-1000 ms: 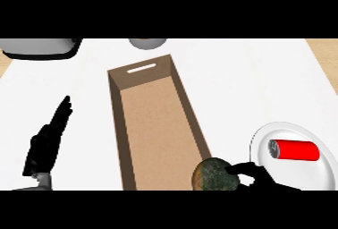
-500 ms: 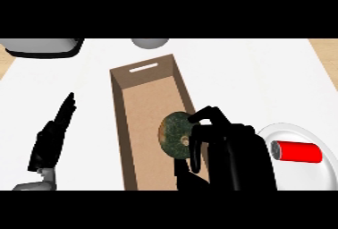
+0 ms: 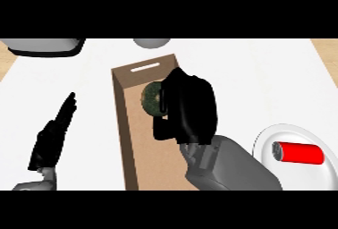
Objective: Pick the squash from the plate and place it in the cardboard box
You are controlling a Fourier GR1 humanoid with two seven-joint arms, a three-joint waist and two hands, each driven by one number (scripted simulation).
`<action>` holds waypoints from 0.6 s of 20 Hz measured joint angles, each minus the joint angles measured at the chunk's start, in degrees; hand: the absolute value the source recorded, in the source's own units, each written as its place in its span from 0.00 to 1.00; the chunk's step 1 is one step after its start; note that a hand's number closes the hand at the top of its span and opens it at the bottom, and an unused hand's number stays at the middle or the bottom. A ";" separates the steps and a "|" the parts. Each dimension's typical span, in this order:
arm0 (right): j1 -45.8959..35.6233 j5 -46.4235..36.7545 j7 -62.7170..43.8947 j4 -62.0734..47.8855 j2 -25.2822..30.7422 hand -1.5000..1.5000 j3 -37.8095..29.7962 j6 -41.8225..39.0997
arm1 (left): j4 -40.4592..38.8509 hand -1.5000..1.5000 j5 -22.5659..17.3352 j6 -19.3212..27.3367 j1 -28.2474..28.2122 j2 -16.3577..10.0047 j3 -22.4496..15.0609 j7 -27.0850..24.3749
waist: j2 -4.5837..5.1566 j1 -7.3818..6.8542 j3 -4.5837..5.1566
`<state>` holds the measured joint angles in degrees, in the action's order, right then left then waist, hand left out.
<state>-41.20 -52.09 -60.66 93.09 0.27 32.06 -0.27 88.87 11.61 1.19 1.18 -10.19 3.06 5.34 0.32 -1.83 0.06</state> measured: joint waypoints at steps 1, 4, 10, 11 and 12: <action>-0.32 0.65 0.41 -2.75 -0.01 1.00 0.41 1.49 | -0.62 0.50 0.04 0.09 0.20 0.19 0.02 -0.20 | 0.01 0.07 -0.01; -2.11 3.61 0.24 -8.66 0.02 0.00 0.39 5.18 | -0.81 0.50 0.25 0.23 0.69 0.41 -0.06 0.14 | 0.00 0.06 -0.02; -5.90 9.28 3.37 -22.21 -0.01 0.00 0.81 15.98 | -0.48 0.50 0.63 0.34 -0.07 0.72 -0.25 -0.58 | 0.03 -0.15 -0.04; -6.48 10.23 3.72 -23.61 -0.03 0.00 0.95 17.83 | -0.76 0.50 0.83 0.52 0.31 0.79 -0.24 -0.56 | 0.04 -0.08 -0.04; -7.16 11.24 4.04 -25.19 -0.04 0.00 1.40 20.11 | -0.88 0.50 1.02 0.66 0.40 1.06 -0.44 -0.43 | 0.05 -0.15 -0.05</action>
<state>-48.35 -40.86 -56.62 67.91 0.23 33.46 19.84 88.00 12.63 1.86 1.58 -9.13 2.62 4.91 0.37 -1.98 0.02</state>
